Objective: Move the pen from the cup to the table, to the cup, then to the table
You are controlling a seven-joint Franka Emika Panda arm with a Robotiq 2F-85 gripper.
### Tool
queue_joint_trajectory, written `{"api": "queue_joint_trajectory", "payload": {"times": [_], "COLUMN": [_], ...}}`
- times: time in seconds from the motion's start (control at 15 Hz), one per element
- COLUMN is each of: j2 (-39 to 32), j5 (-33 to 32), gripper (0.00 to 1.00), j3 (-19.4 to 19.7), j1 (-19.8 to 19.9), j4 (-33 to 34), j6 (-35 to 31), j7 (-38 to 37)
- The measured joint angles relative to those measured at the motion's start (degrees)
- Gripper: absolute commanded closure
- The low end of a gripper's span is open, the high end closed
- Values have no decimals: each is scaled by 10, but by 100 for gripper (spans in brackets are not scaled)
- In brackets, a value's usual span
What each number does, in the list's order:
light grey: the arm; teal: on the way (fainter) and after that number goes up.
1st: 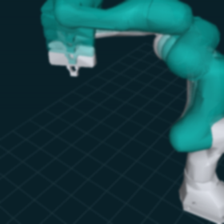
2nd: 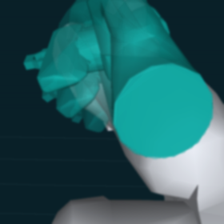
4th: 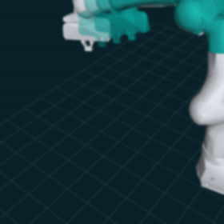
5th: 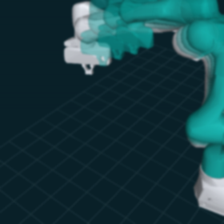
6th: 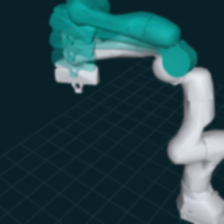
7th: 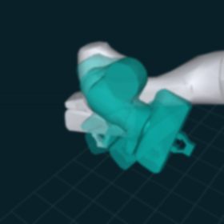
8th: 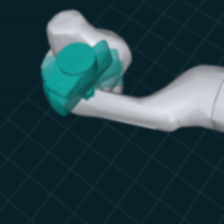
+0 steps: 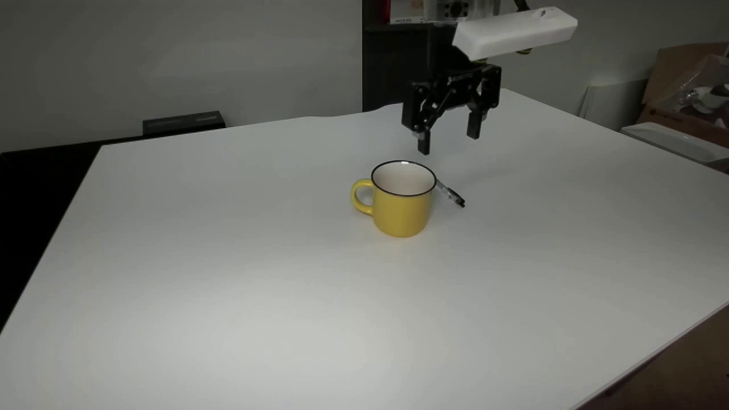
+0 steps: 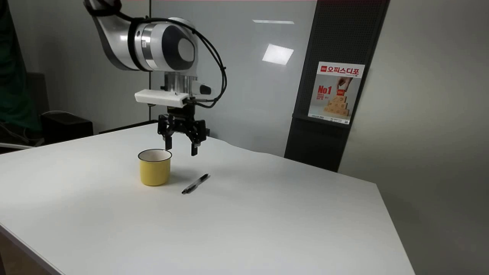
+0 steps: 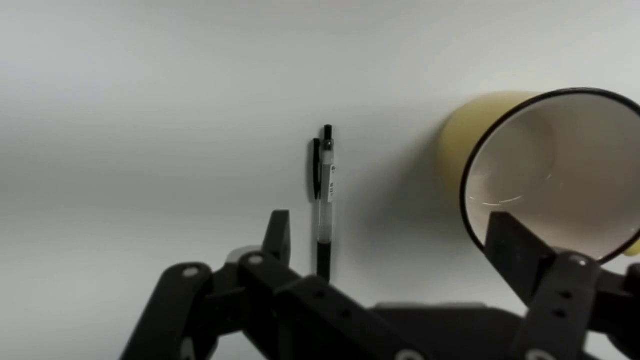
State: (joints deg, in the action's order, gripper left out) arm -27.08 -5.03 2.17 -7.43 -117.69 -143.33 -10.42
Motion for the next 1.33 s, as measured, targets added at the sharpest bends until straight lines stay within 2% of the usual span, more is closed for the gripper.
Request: {"api": "queue_joint_trajectory", "payload": {"times": [0.2,0.33,0.6,0.73,1.0,1.33], "j2": [-23,-40,-60,-69,-97,-124], "j5": [70,110,133,131,128,96], "gripper": [0,0,0,0,0,0], "j3": [-62,-93,-112,-111,-94,-42], "j1": [79,128,180,187,175,115], "j4": [1,8,22,28,40,55], "j6": [-48,-53,-48,-45,-51,-94], "j7": [144,235,331,341,327,226]}}
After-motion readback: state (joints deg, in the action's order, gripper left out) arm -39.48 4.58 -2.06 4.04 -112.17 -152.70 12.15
